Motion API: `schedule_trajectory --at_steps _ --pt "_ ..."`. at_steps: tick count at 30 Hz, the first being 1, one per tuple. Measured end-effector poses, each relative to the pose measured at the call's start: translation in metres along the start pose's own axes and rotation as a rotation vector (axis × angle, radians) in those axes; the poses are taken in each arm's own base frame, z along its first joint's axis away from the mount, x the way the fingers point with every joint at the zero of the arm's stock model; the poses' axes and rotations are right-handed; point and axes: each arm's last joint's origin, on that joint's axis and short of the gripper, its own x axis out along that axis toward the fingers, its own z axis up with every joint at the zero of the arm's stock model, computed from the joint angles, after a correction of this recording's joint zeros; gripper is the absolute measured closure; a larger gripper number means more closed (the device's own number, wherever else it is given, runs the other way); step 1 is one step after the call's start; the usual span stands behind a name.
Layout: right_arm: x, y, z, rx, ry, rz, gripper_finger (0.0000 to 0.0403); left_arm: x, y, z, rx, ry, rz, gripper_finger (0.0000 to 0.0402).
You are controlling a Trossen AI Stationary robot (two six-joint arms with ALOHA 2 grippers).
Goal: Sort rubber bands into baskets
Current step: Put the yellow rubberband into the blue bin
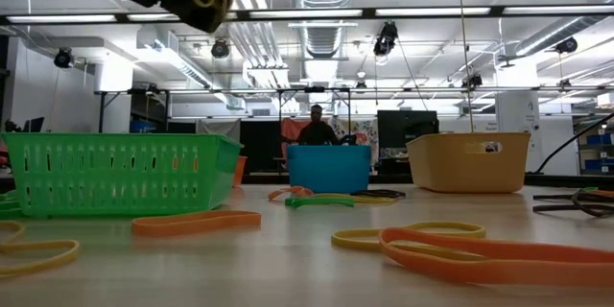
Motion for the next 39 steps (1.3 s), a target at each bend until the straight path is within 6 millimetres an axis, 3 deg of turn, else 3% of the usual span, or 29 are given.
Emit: schedule_trajectory --at_steps 8,12,21,27,31,39 --pt "0.0 0.0 0.0 -0.01 0.0 0.0 0.0394 0.033 0.012 -0.01 0.022 -0.056 0.109 0.0401" --pt "0.0 0.0 -0.001 -0.014 0.004 0.001 0.0394 0.049 0.02 -0.014 -0.031 0.002 0.171 0.0389" --pt "0.0 0.0 -0.004 -0.012 0.036 0.005 0.0394 0.06 0.026 0.01 -0.041 0.214 0.151 0.0251" --pt "0.003 0.004 -0.017 0.009 0.12 0.009 0.0394 0.042 0.025 0.026 0.021 0.2 0.195 0.0197" --pt "0.011 0.01 -0.026 0.003 0.159 0.001 0.0394 0.018 0.022 0.034 0.035 0.147 0.208 0.0194" --pt "0.042 0.009 -0.047 -0.018 0.231 -0.061 0.0394 -0.044 0.016 0.028 -0.005 0.028 0.329 0.0193"
